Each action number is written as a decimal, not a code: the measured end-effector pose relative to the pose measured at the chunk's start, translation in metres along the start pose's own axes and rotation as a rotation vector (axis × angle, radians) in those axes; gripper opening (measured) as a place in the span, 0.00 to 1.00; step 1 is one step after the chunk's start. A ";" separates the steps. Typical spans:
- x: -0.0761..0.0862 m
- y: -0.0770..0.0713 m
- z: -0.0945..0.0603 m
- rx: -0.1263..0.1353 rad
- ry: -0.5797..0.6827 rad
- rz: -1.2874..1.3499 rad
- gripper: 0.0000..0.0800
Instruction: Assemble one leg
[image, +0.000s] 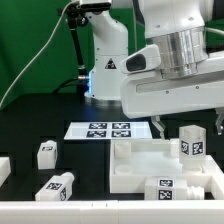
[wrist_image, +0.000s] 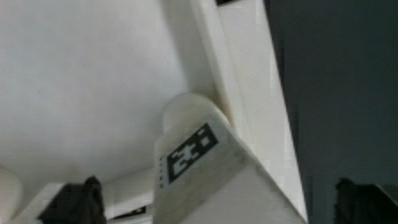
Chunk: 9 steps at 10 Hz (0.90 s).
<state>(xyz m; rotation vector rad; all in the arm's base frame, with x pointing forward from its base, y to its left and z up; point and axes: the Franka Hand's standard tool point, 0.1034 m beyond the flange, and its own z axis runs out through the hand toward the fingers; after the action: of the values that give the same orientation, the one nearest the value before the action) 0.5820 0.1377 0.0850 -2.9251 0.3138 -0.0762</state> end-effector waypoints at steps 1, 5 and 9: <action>-0.002 -0.006 0.001 -0.049 0.000 -0.123 0.81; 0.001 -0.013 -0.001 -0.137 -0.055 -0.489 0.81; 0.007 0.002 -0.001 -0.138 -0.058 -0.485 0.65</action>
Offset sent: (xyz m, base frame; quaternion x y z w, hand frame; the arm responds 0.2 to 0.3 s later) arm 0.0059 0.0044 0.0014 -0.0621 -0.0353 -0.2396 0.9683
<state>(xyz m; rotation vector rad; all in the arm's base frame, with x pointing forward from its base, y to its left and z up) 0.5882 0.1344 0.0859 -3.0623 -0.4196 -0.0409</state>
